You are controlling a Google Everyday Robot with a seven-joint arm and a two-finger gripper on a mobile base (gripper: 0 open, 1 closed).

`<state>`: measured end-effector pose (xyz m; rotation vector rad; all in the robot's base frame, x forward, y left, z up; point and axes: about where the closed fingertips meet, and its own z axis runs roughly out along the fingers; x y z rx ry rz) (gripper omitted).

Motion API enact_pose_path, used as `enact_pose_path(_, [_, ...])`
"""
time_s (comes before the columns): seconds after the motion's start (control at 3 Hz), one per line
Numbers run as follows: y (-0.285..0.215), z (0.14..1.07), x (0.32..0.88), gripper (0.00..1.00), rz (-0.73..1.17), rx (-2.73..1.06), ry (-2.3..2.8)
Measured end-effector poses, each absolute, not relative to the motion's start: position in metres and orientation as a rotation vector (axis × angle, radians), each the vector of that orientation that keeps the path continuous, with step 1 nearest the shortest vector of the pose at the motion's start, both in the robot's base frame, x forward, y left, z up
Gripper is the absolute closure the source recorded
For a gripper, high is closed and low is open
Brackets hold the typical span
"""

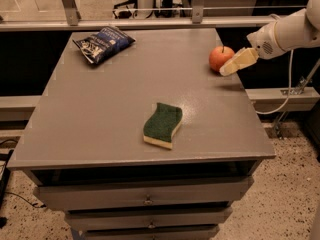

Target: Move apple near sponge

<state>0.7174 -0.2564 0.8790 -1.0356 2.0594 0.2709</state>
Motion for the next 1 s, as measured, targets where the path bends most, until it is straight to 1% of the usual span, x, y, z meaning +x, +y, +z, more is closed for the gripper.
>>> enact_pose_path(0.33, [-0.251,0.865,0.728,0.0,0.295,-1.018,2.07])
enact_pose_path(0.67, [-0.235,0.857,0.729,0.01,0.374,-1.03,2.07])
enact_pose_path(1.0, [-0.23,0.856,0.727,0.22,0.411,-1.036,2.071])
